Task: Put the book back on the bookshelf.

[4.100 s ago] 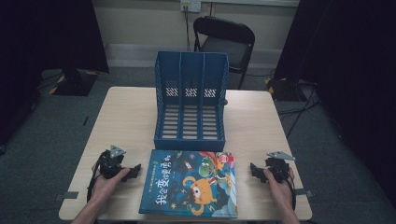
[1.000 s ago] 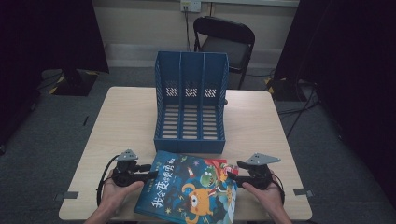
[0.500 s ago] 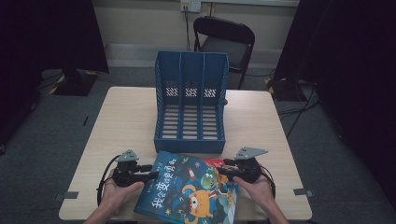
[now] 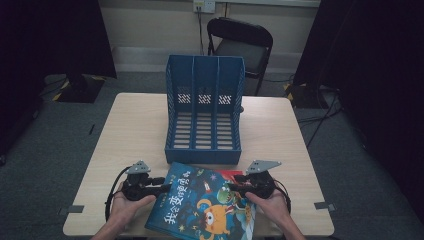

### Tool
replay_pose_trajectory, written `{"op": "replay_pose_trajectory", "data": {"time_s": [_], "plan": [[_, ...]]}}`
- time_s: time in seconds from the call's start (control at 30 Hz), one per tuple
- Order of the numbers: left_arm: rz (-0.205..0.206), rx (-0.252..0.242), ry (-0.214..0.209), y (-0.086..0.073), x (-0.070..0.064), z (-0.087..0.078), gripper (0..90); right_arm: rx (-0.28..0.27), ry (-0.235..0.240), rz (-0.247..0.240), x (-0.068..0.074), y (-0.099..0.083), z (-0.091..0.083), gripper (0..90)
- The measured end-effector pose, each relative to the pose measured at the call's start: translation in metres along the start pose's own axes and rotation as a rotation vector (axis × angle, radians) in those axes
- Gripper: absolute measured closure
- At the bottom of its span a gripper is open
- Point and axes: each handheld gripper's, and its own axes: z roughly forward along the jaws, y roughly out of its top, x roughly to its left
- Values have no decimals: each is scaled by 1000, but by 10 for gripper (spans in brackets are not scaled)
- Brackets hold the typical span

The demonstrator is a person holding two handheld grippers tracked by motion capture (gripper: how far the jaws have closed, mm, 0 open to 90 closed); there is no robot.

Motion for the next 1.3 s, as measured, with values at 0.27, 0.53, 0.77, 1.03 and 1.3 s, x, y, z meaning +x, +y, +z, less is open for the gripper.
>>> {"op": "replay_pose_trajectory", "data": {"time_s": [0.27, 0.53, 0.77, 1.03, 1.3], "plan": [[-3, 3, -5, 0, 1, 0, 567, 8, -35, 29, -14, 4, 4, 418], [-7, 0, -4, 2, -1, 4, 552, 18, -34, 16, -7, -1, 3, 484], [12, 9, -1, 6, -4, 8, 552, 21, -35, 14, -1, -10, -8, 508], [42, 10, 5, 9, -8, 11, 547, 23, -51, 20, 6, -17, -17, 572], [64, 6, 0, 13, -8, 17, 558, 21, -70, 27, 14, -22, -23, 575]]}}
